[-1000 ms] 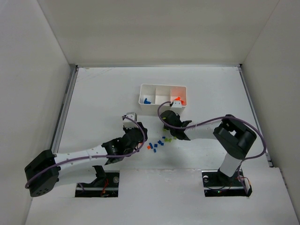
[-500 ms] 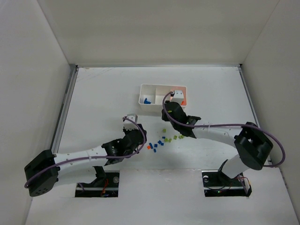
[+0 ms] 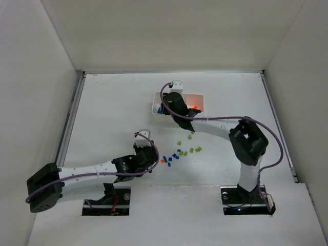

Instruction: Sort the legos into containers by color

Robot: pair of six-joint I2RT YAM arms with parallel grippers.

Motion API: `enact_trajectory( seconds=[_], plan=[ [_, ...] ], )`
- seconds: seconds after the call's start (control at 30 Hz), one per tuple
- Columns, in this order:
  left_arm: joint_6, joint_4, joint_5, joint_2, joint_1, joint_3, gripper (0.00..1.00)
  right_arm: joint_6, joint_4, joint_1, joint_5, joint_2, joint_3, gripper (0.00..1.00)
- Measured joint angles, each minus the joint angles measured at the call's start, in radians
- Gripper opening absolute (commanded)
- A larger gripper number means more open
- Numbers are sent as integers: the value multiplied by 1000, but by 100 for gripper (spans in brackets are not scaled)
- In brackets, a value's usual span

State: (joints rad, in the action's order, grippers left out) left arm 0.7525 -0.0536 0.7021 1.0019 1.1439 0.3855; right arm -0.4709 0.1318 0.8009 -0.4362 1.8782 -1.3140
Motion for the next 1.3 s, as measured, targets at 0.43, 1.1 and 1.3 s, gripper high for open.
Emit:
enact_trajectory(
  seconds=[0.43, 1.1, 1.3],
  plan=[
    [55, 128, 37, 21, 15, 1, 26, 23, 10, -12, 25, -86, 104, 23],
    [165, 114, 87, 249, 122, 122, 24, -77, 45, 47, 37, -503, 662, 26],
    [240, 179, 125, 241, 55, 122, 31, -82, 71, 77, 57, -486, 663, 28]
  ],
)
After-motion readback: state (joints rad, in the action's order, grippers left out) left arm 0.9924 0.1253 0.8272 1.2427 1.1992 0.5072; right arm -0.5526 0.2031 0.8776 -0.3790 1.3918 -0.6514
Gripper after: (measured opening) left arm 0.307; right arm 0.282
